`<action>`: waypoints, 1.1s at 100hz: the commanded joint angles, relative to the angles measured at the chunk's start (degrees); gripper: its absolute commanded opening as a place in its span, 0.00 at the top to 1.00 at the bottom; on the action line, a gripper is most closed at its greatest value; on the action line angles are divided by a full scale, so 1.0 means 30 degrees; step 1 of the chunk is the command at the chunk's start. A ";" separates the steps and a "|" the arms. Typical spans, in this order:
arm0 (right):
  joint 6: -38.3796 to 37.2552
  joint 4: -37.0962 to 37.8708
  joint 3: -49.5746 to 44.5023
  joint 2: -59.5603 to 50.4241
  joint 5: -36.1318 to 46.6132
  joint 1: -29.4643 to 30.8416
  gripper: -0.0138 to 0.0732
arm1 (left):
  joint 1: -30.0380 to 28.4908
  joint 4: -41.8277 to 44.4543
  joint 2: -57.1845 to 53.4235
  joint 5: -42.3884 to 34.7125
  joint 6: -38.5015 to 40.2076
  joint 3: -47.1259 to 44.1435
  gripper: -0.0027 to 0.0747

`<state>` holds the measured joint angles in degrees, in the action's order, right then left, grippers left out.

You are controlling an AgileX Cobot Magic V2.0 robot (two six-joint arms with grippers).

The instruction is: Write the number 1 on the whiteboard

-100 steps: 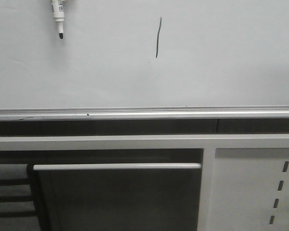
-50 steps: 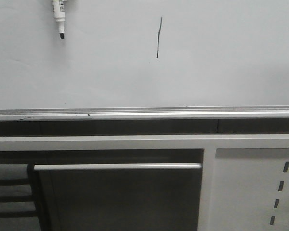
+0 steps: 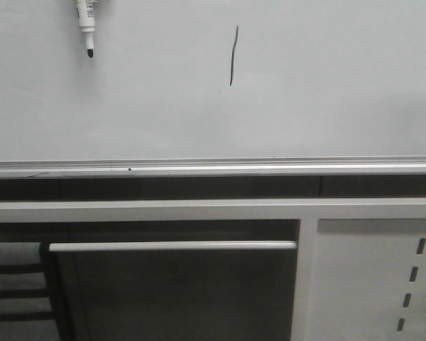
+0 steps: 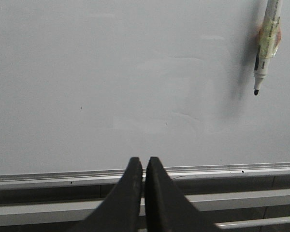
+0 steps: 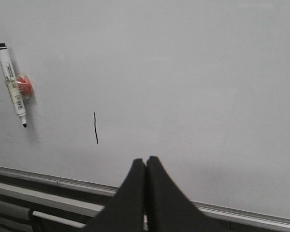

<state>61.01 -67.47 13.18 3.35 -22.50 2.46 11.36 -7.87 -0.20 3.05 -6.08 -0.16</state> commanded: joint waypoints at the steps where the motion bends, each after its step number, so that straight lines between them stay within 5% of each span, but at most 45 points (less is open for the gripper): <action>1: 0.0233 -0.0517 0.0446 0.0134 0.0703 0.0098 0.92 | -0.0054 -0.0213 -0.0427 -0.1373 0.0178 -0.0789 0.99; 21: -0.0620 0.0826 -0.0392 0.0216 0.2866 0.0131 0.92 | -0.0054 -0.0213 -0.0427 -0.1373 0.0178 -0.0789 0.99; 37: -1.4773 1.5662 -0.0879 0.0814 0.3373 0.0385 0.92 | -0.0054 -0.0213 -0.0427 -0.1373 0.0178 -0.0789 0.99; 44: -1.7800 1.9666 -0.1133 0.0812 0.3420 0.0385 0.92 | -0.0054 -0.0213 -0.0427 -0.1373 0.0178 -0.0789 0.99; 81: -1.9785 2.2491 -0.5180 -0.1700 0.5814 0.0385 0.92 | -0.0054 -0.0213 -0.0427 -0.1373 0.0178 -0.0789 0.99; 110: -2.0044 2.3208 -0.5096 -0.1667 0.5131 0.0385 0.92 | -0.0054 -0.0213 -0.0412 -0.1373 0.0178 -0.0789 0.99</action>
<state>1.25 1.50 -0.63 -0.52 -12.11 3.42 11.36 -7.87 -0.20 3.05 -6.08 -0.16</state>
